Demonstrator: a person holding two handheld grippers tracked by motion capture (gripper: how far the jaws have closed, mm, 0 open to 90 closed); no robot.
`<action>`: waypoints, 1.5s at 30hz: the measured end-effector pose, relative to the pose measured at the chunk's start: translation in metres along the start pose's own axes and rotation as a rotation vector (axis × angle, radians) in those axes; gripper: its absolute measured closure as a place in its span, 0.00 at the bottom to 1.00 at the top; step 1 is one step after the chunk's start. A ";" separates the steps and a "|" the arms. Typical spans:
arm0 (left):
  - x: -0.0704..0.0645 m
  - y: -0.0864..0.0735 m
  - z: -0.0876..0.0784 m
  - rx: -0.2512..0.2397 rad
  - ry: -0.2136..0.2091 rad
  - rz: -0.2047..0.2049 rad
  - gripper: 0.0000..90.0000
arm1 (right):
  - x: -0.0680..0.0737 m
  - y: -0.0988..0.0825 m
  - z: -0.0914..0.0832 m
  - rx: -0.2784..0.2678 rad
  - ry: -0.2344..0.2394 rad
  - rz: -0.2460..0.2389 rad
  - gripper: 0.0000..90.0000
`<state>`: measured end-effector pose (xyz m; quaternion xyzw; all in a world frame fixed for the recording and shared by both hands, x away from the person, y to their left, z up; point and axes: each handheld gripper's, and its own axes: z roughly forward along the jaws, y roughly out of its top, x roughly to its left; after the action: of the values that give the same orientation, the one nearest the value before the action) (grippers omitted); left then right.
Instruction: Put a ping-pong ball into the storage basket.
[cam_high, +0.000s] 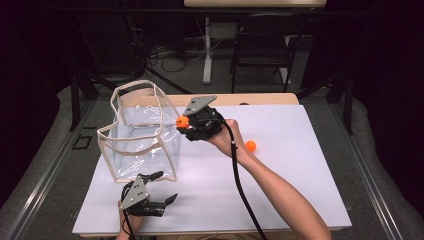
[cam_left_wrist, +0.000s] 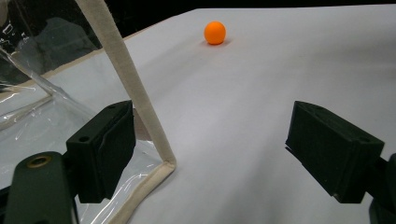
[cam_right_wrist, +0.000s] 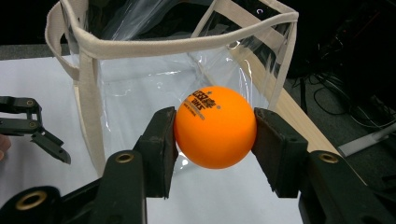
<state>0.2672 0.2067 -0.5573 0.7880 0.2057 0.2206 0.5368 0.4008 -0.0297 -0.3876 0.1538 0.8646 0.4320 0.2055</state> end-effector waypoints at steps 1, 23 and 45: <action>0.000 0.000 0.000 0.000 0.000 0.000 0.17 | -0.001 0.001 0.000 0.000 0.002 -0.001 0.56; 0.000 0.000 0.000 -0.001 -0.002 -0.001 0.17 | -0.007 0.012 0.006 -0.001 -0.004 0.002 0.57; 0.000 0.000 0.000 -0.002 -0.002 -0.001 0.17 | -0.009 0.022 0.007 -0.005 -0.010 -0.010 0.56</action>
<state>0.2670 0.2064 -0.5574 0.7876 0.2052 0.2199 0.5377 0.4139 -0.0159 -0.3720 0.1514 0.8631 0.4324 0.2124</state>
